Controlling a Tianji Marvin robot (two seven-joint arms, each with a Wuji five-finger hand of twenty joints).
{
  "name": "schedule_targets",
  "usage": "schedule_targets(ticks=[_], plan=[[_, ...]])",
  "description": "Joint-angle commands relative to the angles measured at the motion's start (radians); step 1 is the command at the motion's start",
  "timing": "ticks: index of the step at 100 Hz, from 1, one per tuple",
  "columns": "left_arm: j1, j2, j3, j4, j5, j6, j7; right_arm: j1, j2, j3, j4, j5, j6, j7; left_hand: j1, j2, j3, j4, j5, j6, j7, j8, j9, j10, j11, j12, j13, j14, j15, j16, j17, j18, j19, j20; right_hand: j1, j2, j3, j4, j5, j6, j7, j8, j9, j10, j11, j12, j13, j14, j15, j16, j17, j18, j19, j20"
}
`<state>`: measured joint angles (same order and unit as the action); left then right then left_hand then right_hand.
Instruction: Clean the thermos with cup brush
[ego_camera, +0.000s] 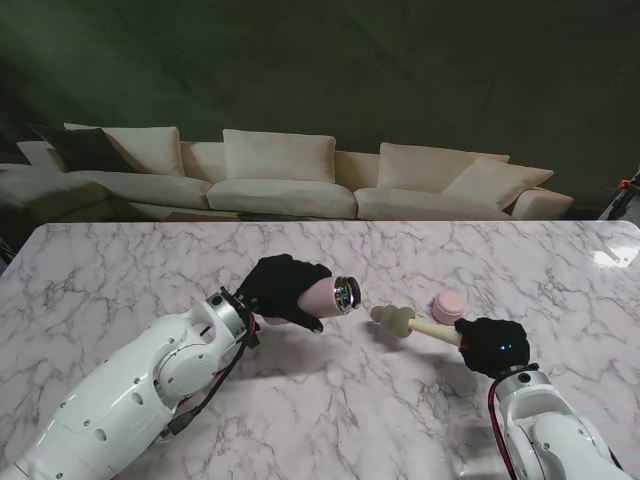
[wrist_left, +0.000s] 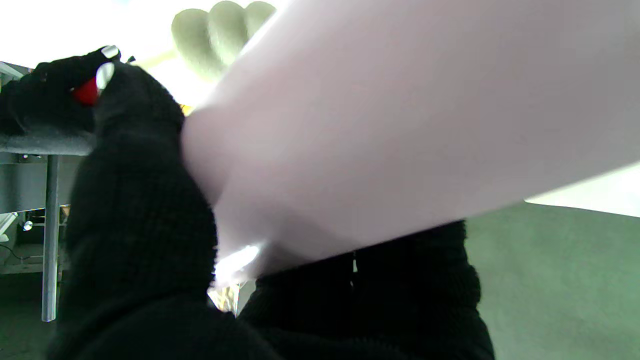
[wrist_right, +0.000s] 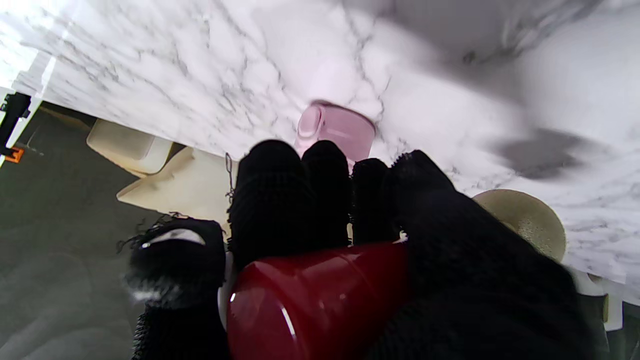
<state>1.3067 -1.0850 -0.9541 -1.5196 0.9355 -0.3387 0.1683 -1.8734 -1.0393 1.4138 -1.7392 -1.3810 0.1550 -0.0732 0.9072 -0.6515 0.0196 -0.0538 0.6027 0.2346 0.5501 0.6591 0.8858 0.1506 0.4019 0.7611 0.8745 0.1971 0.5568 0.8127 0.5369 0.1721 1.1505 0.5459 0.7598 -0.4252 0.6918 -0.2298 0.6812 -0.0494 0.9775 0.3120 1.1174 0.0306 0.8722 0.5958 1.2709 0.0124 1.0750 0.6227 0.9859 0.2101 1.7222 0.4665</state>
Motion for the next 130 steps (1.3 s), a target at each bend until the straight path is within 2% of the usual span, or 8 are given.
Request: schedule_targets(ticks=[1, 30, 48, 59, 66, 74, 102, 130], plan=[[0.000, -0.001, -0.001, -0.010, 0.002, -0.001, -0.011, 0.005, -0.002, -0.015, 0.028, -0.006, 0.021, 0.007, 0.340, 0.427, 0.482, 0.068, 0.107, -0.195, 0.137, 0.024, 0.023, -0.100, 0.057, 0.030, 0.072, -0.078, 0.172, 0.066, 0.012, -0.048, 0.047, 0.018, 0.119, 0.154, 0.065, 0.032, 0.002, -0.086, -0.007, -0.016, -0.027, 0.017, -0.023, -0.012, 0.028, 0.037, -0.011, -0.019, -0.016, 0.031, 0.006, 0.015], [0.002, -0.001, 0.000, -0.013, 0.001, 0.002, -0.009, 0.026, 0.004, -0.061, 0.071, -0.028, 0.072, 0.068, 0.339, 0.427, 0.483, 0.069, 0.108, -0.195, 0.137, 0.025, 0.024, -0.101, 0.058, 0.030, 0.072, -0.077, 0.173, 0.066, 0.011, -0.048, 0.048, 0.019, 0.077, 0.130, 0.044, 0.037, -0.043, -0.083, 0.004, -0.062, -0.073, 0.019, -0.041, -0.034, -0.021, 0.036, -0.048, -0.005, -0.061, 0.021, -0.024, 0.033], [0.003, -0.002, 0.000, -0.015, 0.000, 0.003, -0.009, 0.036, 0.010, -0.083, 0.090, -0.070, 0.088, 0.095, 0.339, 0.427, 0.483, 0.069, 0.108, -0.195, 0.137, 0.025, 0.023, -0.099, 0.058, 0.030, 0.073, -0.077, 0.174, 0.067, 0.010, -0.047, 0.049, 0.019, -0.123, 0.042, 0.057, 0.054, -0.096, -0.060, -0.031, -0.089, -0.137, 0.011, -0.049, -0.043, -0.078, 0.016, -0.078, 0.002, -0.101, -0.014, -0.055, 0.042], [0.004, -0.002, -0.001, -0.016, 0.000, 0.002, -0.009, 0.045, 0.012, -0.101, 0.104, -0.090, 0.110, 0.102, 0.339, 0.427, 0.484, 0.070, 0.109, -0.195, 0.137, 0.025, 0.023, -0.098, 0.058, 0.030, 0.073, -0.076, 0.175, 0.067, 0.011, -0.046, 0.049, 0.019, -0.258, 0.037, 0.092, 0.078, -0.085, -0.037, -0.159, -0.008, -0.213, 0.020, -0.060, -0.051, -0.148, 0.010, -0.113, 0.006, -0.150, -0.040, -0.083, 0.057], [0.004, -0.001, -0.002, -0.016, 0.000, 0.002, -0.009, 0.050, 0.012, -0.109, 0.109, -0.093, 0.122, 0.103, 0.340, 0.427, 0.484, 0.070, 0.108, -0.193, 0.137, 0.025, 0.023, -0.098, 0.058, 0.030, 0.073, -0.076, 0.175, 0.067, 0.010, -0.045, 0.049, 0.020, -0.346, 0.057, 0.096, 0.143, -0.085, -0.023, -0.243, 0.096, -0.262, 0.026, -0.065, -0.059, -0.203, 0.018, -0.135, 0.004, -0.193, -0.050, -0.101, 0.068], [0.006, -0.001, -0.004, -0.018, 0.001, 0.002, -0.010, 0.053, 0.011, -0.119, 0.112, -0.090, 0.140, 0.107, 0.340, 0.427, 0.485, 0.070, 0.109, -0.194, 0.136, 0.025, 0.024, -0.098, 0.059, 0.031, 0.072, -0.076, 0.175, 0.067, 0.009, -0.045, 0.049, 0.020, -0.392, 0.069, 0.059, 0.143, -0.110, -0.019, -0.267, 0.110, -0.317, 0.034, -0.088, -0.071, -0.274, 0.031, -0.188, -0.015, -0.267, -0.040, -0.139, 0.065], [0.008, -0.001, -0.004, -0.020, 0.002, 0.004, -0.010, 0.032, 0.006, -0.104, 0.086, -0.079, 0.146, 0.066, 0.339, 0.427, 0.485, 0.069, 0.109, -0.194, 0.137, 0.025, 0.023, -0.099, 0.059, 0.030, 0.072, -0.075, 0.175, 0.067, 0.009, -0.046, 0.049, 0.020, -0.453, 0.082, -0.038, 0.145, -0.167, -0.009, -0.309, 0.116, -0.429, 0.051, -0.113, -0.097, -0.409, 0.054, -0.251, -0.033, -0.393, -0.029, -0.197, 0.083], [0.008, -0.001, -0.004, -0.022, 0.002, 0.002, -0.011, -0.055, -0.005, 0.000, -0.047, -0.103, 0.081, 0.018, 0.340, 0.427, 0.486, 0.069, 0.110, -0.193, 0.137, 0.026, 0.024, -0.098, 0.060, 0.030, 0.071, -0.074, 0.175, 0.066, 0.008, -0.044, 0.050, 0.020, -0.422, 0.102, -0.080, 0.153, -0.127, -0.015, -0.318, 0.119, -0.405, 0.056, -0.120, -0.113, -0.409, 0.072, -0.254, -0.034, -0.399, -0.024, -0.205, 0.108]])
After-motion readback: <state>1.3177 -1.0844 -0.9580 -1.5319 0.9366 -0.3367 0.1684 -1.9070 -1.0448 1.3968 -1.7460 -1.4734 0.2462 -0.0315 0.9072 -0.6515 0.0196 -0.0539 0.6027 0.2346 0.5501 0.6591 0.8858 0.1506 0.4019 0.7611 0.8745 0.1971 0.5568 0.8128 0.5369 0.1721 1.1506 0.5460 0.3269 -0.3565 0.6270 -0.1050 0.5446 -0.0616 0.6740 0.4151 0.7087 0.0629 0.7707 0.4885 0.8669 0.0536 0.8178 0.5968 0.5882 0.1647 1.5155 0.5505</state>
